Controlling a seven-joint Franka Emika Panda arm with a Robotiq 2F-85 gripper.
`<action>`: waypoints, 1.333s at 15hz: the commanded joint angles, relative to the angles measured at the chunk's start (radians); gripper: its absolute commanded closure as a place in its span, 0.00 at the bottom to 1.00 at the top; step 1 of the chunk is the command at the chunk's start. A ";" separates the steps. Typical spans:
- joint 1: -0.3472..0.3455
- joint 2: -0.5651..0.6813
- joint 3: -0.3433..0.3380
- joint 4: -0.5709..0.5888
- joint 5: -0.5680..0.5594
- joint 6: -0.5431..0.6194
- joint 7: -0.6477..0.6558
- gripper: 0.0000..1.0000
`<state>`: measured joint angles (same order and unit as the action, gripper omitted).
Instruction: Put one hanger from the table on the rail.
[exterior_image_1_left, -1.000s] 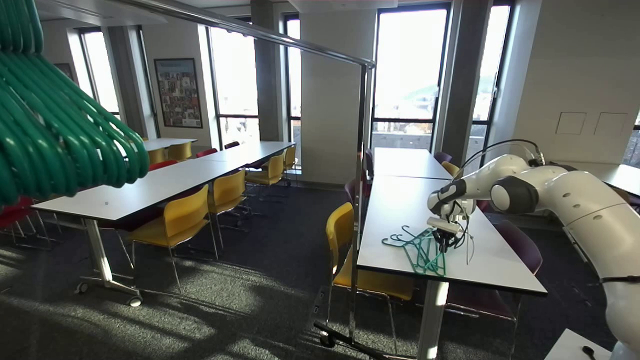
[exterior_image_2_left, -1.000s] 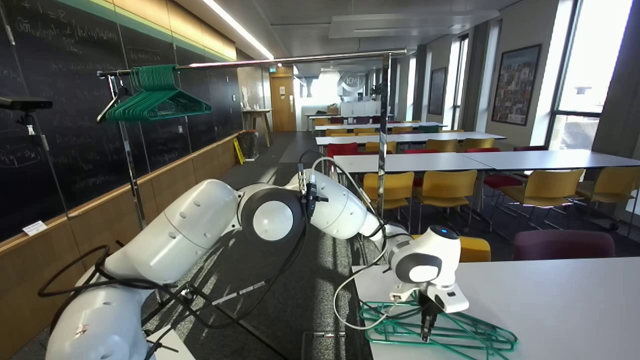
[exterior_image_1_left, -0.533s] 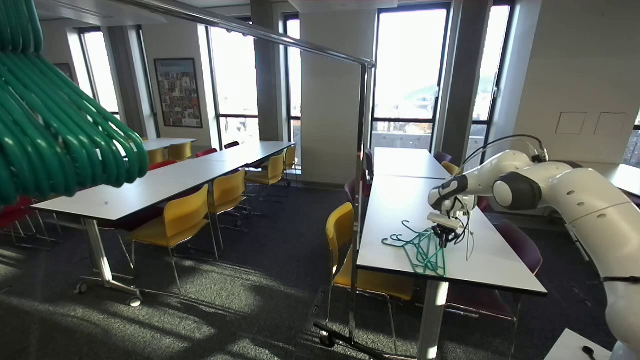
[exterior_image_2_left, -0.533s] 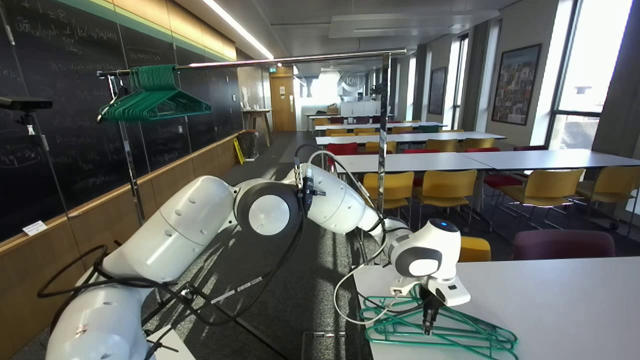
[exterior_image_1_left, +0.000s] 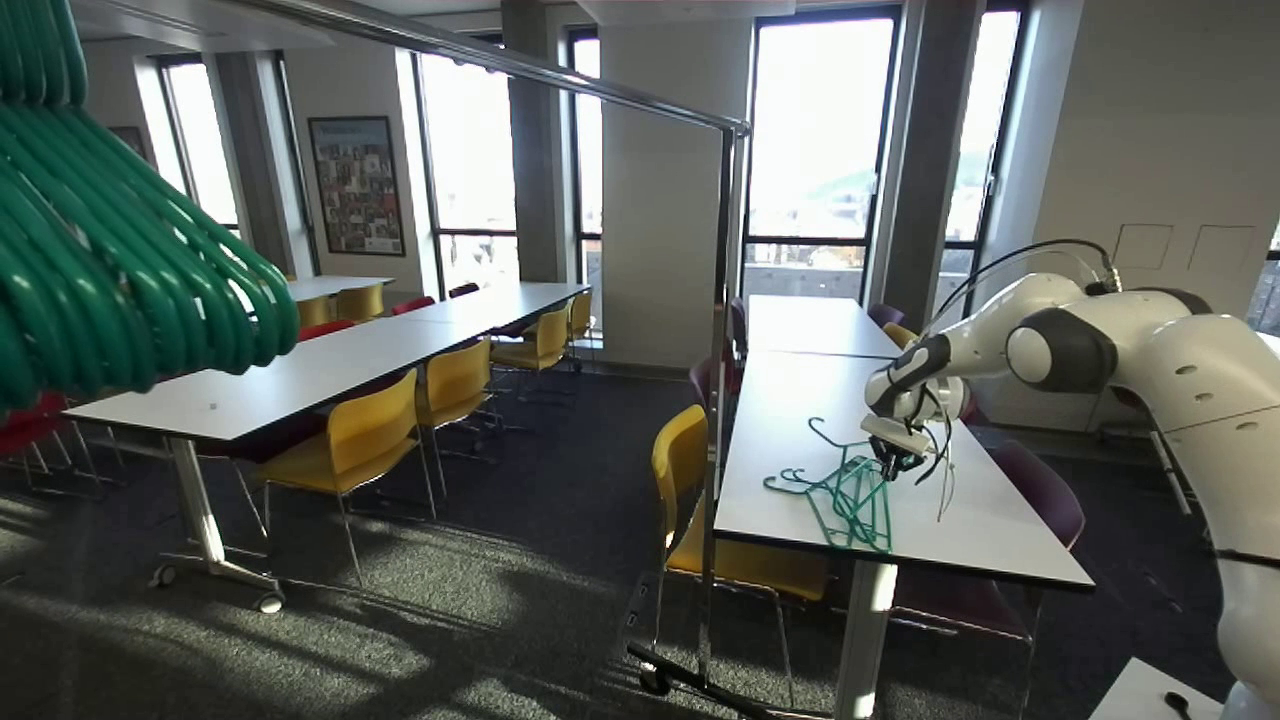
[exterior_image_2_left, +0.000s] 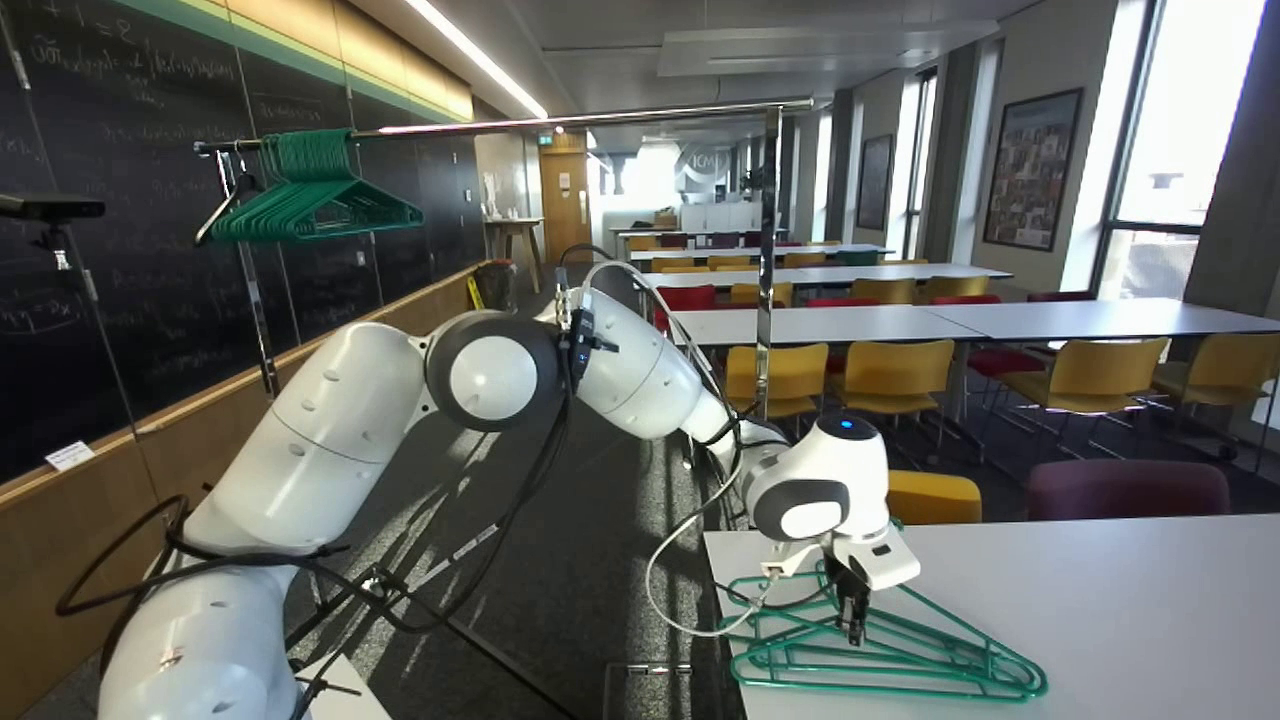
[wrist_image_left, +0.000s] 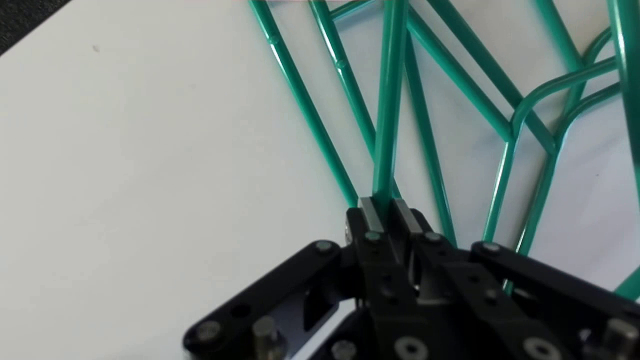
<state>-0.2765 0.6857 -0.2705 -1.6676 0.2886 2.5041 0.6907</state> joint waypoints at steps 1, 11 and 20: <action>0.026 -0.160 -0.006 -0.191 0.006 0.091 -0.027 0.97; 0.077 -0.402 0.076 -0.517 0.224 0.663 0.029 0.97; -0.052 -0.539 0.383 -0.623 0.202 0.872 0.063 0.97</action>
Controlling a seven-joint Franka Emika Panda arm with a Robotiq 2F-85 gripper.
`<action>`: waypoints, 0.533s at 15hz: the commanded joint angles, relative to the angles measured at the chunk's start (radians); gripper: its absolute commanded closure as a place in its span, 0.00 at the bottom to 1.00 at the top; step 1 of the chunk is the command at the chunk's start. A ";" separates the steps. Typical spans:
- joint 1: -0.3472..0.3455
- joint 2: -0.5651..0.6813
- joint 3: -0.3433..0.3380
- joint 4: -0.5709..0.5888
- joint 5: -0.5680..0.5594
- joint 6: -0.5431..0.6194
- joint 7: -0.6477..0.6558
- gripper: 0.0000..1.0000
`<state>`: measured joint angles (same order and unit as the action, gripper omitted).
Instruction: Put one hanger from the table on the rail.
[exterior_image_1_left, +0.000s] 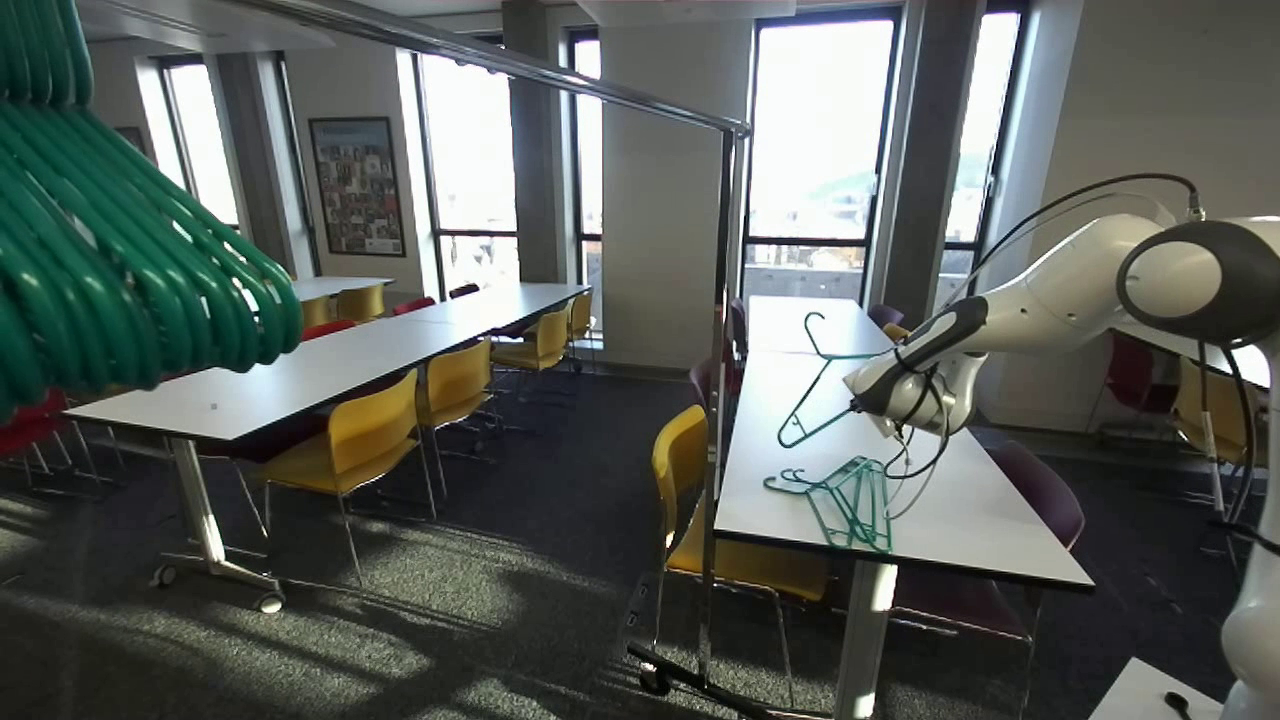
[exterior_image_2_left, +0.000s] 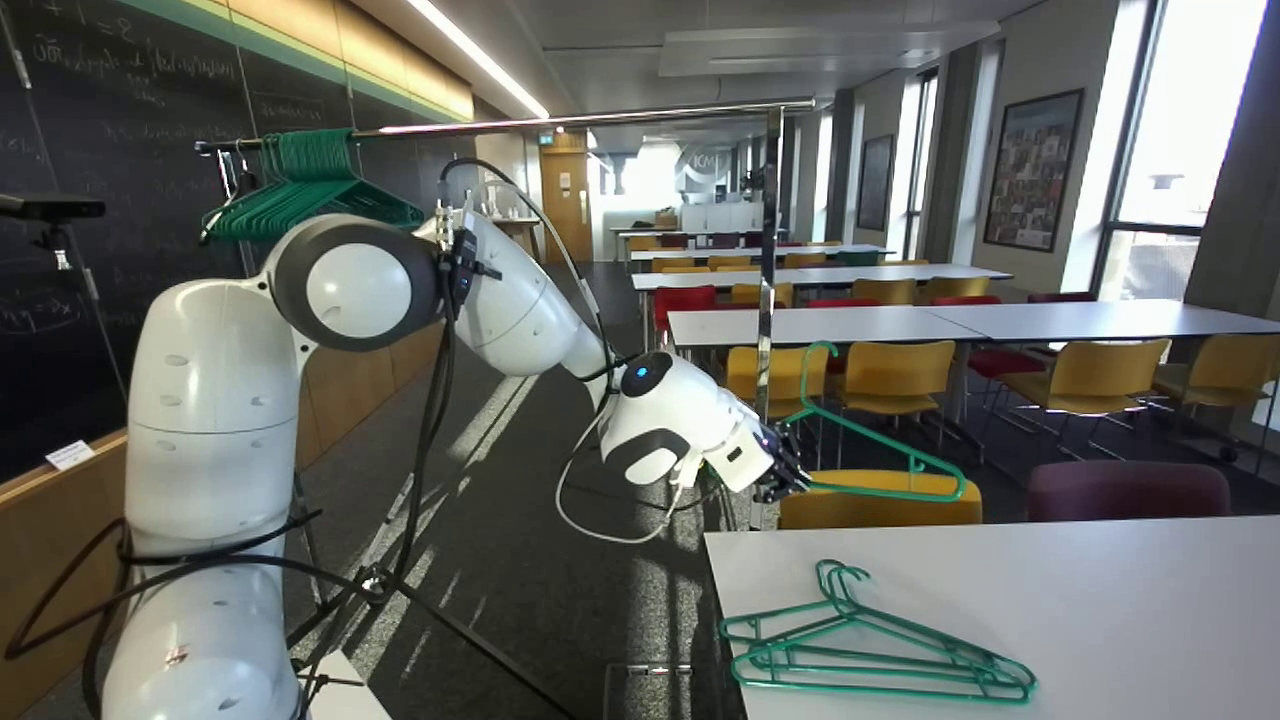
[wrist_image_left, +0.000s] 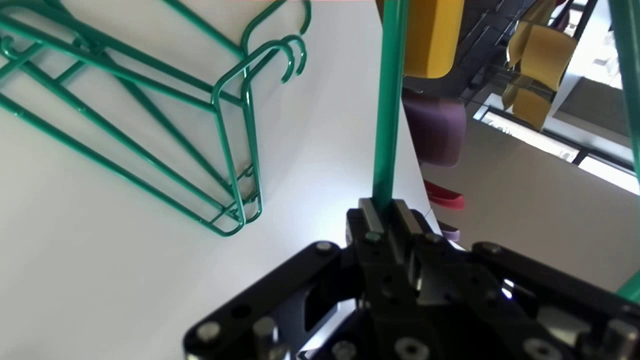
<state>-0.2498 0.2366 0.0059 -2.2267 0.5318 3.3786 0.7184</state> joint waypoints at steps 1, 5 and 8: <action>-0.104 -0.103 0.148 -0.068 -0.050 -0.009 0.043 0.97; -0.202 -0.129 0.291 -0.073 -0.084 -0.017 0.079 0.97; -0.281 -0.127 0.390 -0.061 -0.124 -0.054 0.105 0.97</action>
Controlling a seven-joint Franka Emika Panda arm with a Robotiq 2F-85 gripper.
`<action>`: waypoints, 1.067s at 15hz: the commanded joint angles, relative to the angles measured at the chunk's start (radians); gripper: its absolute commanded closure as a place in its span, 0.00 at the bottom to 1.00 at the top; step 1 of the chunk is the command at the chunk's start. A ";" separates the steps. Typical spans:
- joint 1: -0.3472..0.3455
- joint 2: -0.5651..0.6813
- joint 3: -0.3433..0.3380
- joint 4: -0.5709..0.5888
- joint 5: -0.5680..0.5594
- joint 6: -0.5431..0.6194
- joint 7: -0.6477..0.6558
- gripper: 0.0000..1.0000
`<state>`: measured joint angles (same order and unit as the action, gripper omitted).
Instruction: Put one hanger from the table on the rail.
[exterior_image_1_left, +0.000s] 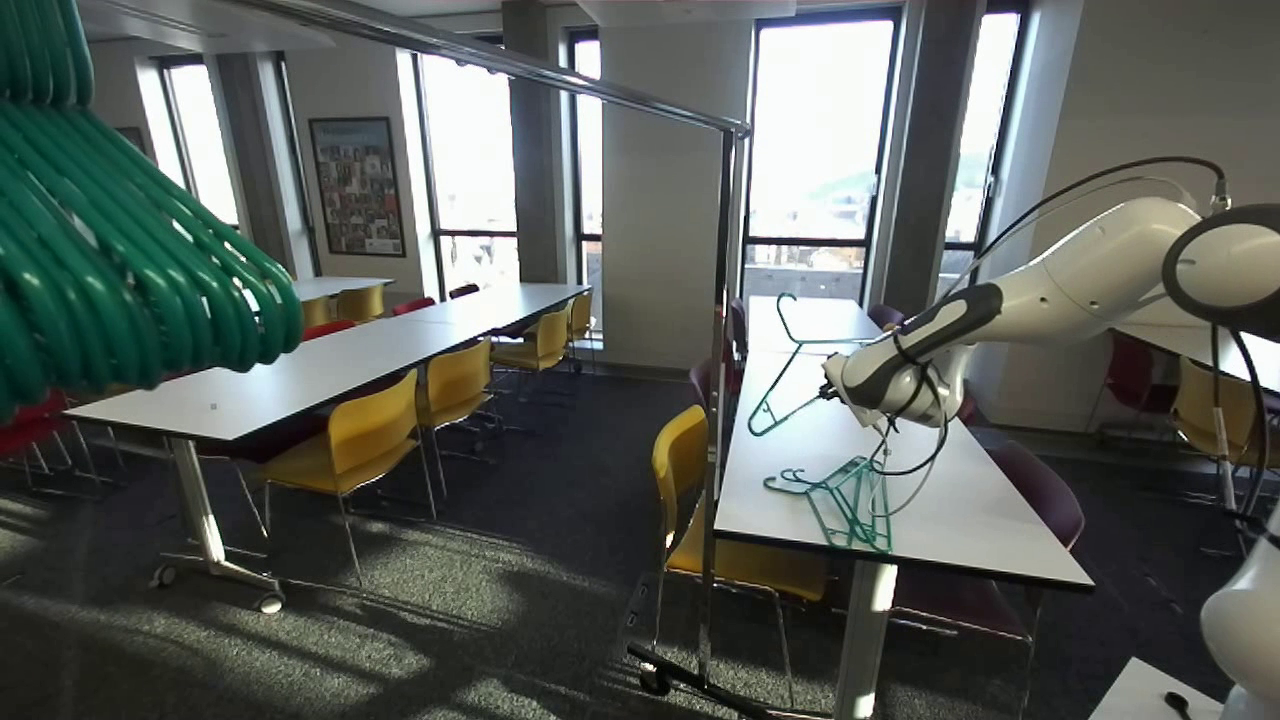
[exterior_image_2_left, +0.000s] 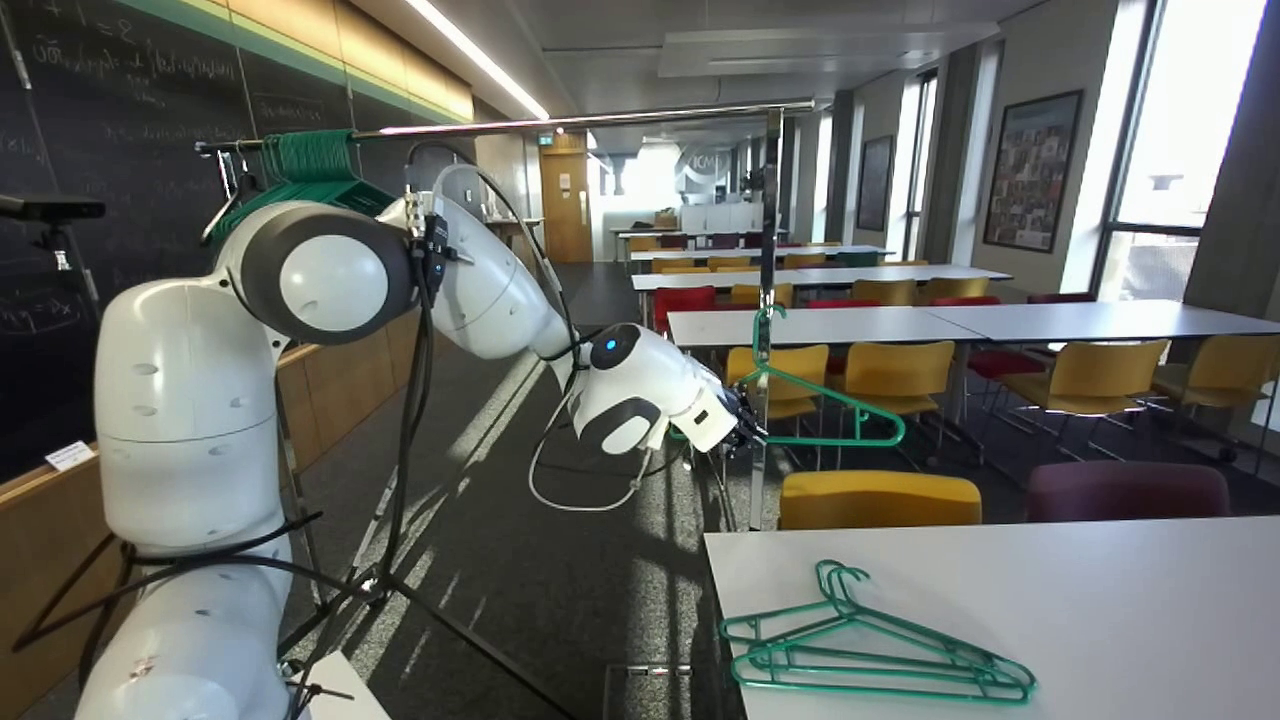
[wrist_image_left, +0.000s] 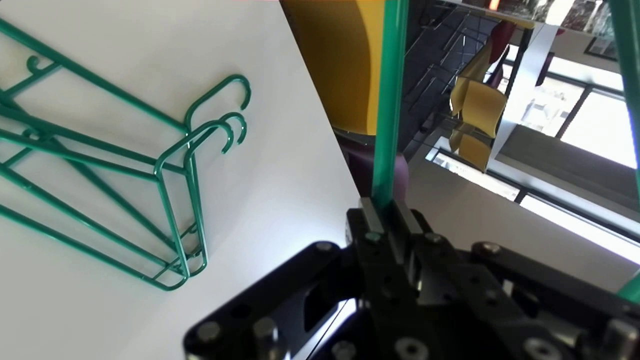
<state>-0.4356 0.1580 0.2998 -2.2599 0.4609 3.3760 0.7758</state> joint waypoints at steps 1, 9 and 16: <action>-0.128 -0.043 0.134 -0.016 -0.070 -0.088 0.047 0.97; -0.405 0.017 0.444 0.128 0.126 -0.487 -0.315 0.97; -0.313 -0.028 0.238 0.225 0.166 -1.059 -0.577 0.97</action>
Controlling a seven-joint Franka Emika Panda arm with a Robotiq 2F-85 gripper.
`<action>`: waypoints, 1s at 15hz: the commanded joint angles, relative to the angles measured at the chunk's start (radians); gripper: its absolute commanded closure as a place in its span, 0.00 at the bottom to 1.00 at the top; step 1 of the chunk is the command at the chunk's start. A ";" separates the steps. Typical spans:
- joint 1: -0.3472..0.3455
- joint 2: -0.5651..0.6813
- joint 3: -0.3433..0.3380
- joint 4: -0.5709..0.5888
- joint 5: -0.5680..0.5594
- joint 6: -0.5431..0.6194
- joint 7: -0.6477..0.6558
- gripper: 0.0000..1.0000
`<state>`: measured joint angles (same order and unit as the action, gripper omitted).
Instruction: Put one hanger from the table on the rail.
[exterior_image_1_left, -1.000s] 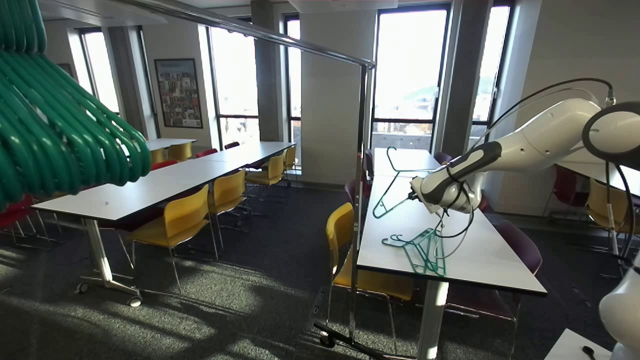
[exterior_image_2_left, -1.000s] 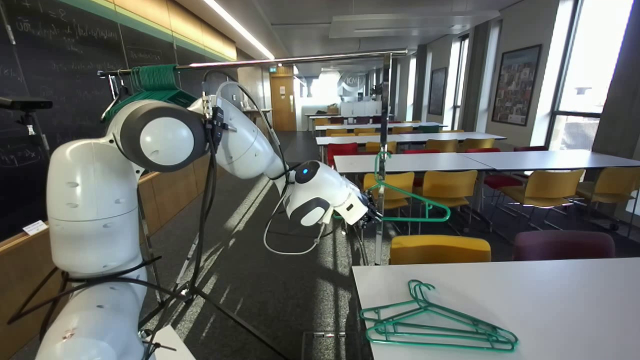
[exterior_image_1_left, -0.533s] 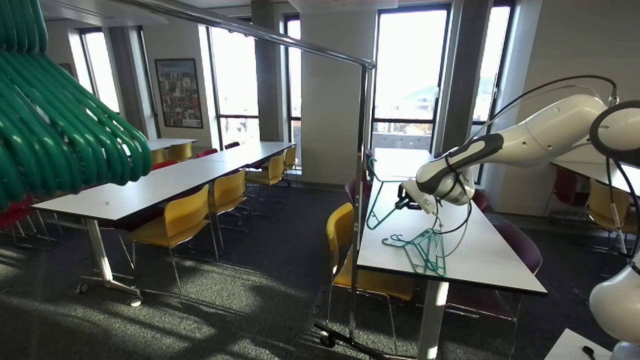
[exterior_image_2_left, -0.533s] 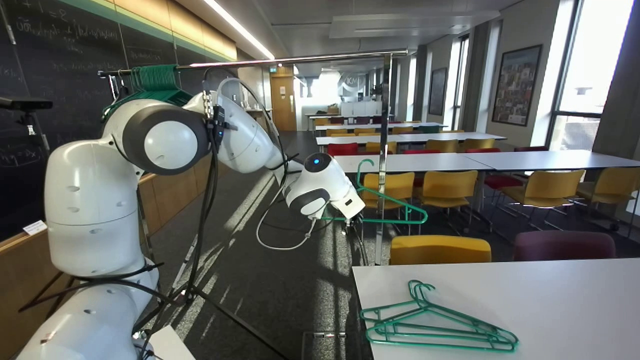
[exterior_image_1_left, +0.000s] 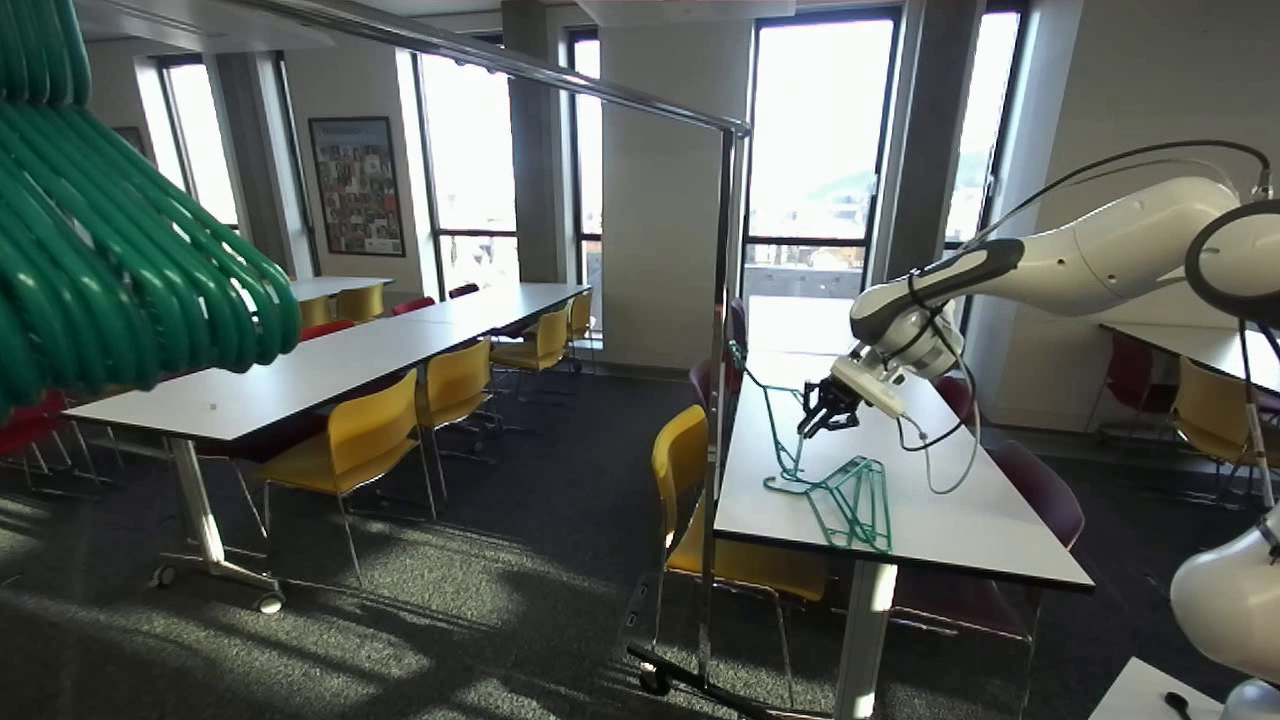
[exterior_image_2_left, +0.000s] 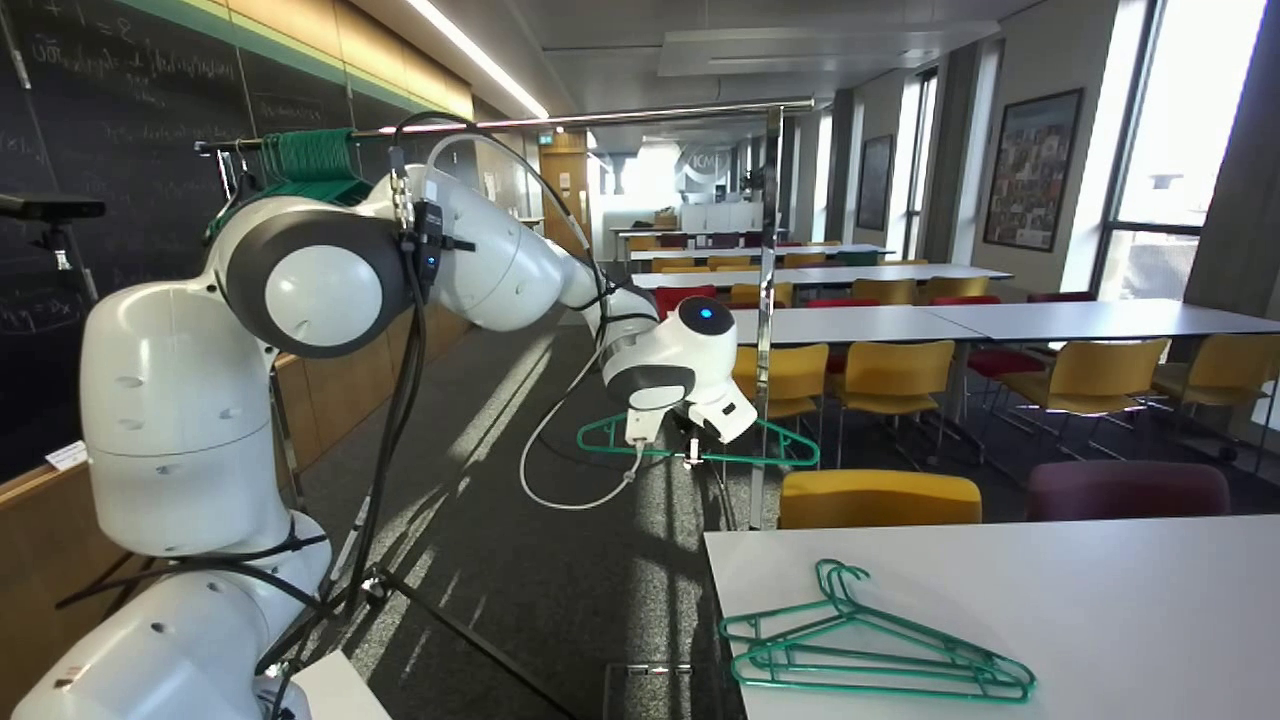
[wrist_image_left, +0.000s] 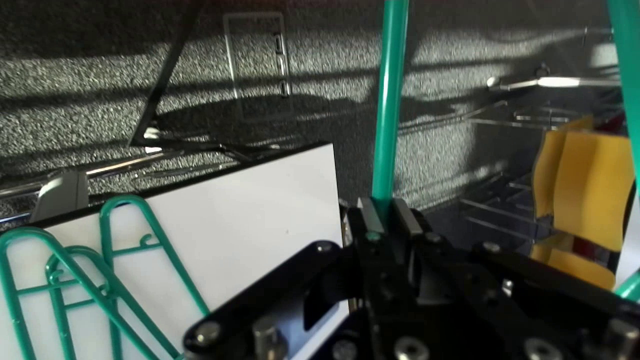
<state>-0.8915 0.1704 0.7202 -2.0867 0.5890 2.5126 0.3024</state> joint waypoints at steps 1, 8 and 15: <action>0.176 -0.043 -0.230 0.064 0.028 -0.259 -0.125 0.97; 0.532 -0.041 -0.645 0.165 -0.023 -0.655 -0.235 0.97; 0.634 -0.018 -0.773 0.256 0.041 -0.916 -0.373 0.97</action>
<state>-0.2852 0.1444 -0.0031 -1.8776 0.5754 1.6574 -0.0340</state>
